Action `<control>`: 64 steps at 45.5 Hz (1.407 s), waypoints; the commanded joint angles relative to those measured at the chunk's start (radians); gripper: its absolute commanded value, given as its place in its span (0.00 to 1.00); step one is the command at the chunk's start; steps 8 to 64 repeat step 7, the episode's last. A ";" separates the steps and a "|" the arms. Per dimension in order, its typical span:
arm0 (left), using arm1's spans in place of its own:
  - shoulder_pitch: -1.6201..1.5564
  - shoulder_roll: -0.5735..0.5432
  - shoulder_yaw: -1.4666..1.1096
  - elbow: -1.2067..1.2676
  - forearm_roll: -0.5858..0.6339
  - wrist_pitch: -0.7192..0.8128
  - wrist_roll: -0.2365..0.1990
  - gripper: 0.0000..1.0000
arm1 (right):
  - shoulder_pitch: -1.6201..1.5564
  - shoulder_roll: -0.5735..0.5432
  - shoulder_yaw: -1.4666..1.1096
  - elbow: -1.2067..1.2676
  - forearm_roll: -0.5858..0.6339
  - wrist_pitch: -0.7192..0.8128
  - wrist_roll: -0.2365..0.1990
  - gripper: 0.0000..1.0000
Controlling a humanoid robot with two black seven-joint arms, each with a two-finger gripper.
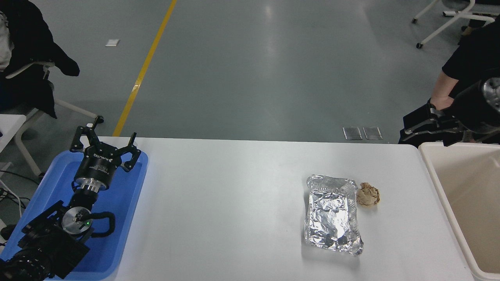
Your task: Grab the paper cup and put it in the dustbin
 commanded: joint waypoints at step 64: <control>0.000 0.000 0.000 0.000 -0.002 0.000 0.000 1.00 | 0.039 0.000 0.012 0.039 -0.018 0.064 0.000 1.00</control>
